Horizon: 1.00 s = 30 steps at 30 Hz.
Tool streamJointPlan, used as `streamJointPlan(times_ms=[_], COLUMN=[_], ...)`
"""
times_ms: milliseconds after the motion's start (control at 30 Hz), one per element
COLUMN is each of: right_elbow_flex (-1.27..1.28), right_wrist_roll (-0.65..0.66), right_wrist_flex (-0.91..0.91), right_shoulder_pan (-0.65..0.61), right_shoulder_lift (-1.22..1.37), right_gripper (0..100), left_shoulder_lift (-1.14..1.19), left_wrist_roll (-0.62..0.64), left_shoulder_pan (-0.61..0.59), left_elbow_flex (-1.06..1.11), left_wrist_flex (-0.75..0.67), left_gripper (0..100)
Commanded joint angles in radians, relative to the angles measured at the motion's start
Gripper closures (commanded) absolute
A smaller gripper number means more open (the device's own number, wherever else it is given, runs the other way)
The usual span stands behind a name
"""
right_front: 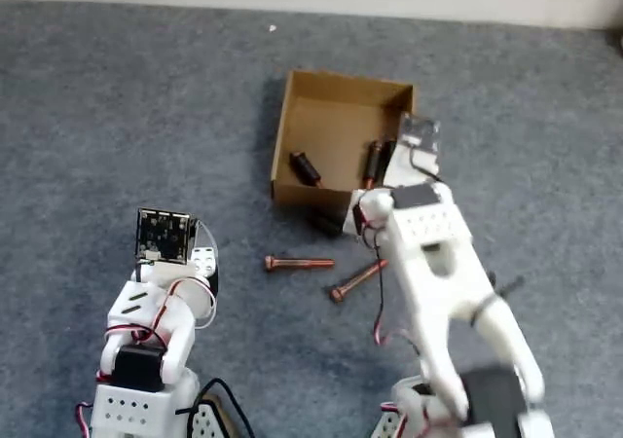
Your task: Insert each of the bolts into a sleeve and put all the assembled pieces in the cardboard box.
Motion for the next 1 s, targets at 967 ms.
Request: streamJointPlan(times_ms=[967], right_elbow_flex=[0.504], right_wrist_roll=[-0.026], right_wrist_flex=[-0.286], right_shoulder_pan=[0.234], right_shoulder_lift=[-0.479], right_gripper=[99.3], left_shoulder_lift=[-0.001], left_wrist_roll=[0.370], left_shoulder_pan=[0.285], left_elbow_flex=[-0.331], left_wrist_flex=[0.319], left_gripper=[99])
